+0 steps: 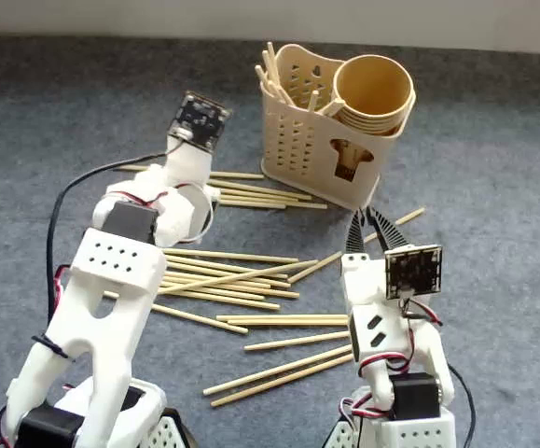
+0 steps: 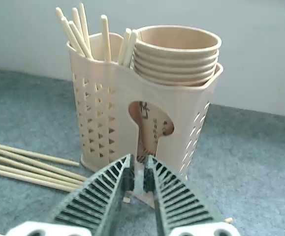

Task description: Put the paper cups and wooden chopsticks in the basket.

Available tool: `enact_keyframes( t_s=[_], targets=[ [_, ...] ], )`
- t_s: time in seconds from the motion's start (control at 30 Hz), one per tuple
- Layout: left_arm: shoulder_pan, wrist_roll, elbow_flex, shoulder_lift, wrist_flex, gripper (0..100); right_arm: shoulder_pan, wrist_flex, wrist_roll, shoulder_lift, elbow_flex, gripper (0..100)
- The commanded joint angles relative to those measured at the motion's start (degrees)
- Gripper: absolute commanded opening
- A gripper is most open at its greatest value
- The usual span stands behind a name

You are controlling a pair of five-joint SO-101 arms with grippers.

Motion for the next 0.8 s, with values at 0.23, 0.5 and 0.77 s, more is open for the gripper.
enact_keyframes(
  t_s=[0.23,0.5,0.77],
  targets=[
    [7.5,-7.6,-0.3,-2.1,5.7,8,0.7,24.5,0.7,-0.7,-13.1,5.2],
    [7.8,-9.4,1.5,-2.1,5.7,8,4.3,42.3,0.5,-0.7,-11.7,5.2],
    [8.2,-10.3,-0.7,4.4,6.8,8,14.5,40.7,2.2,-0.7,-5.1,5.2]
  ],
)
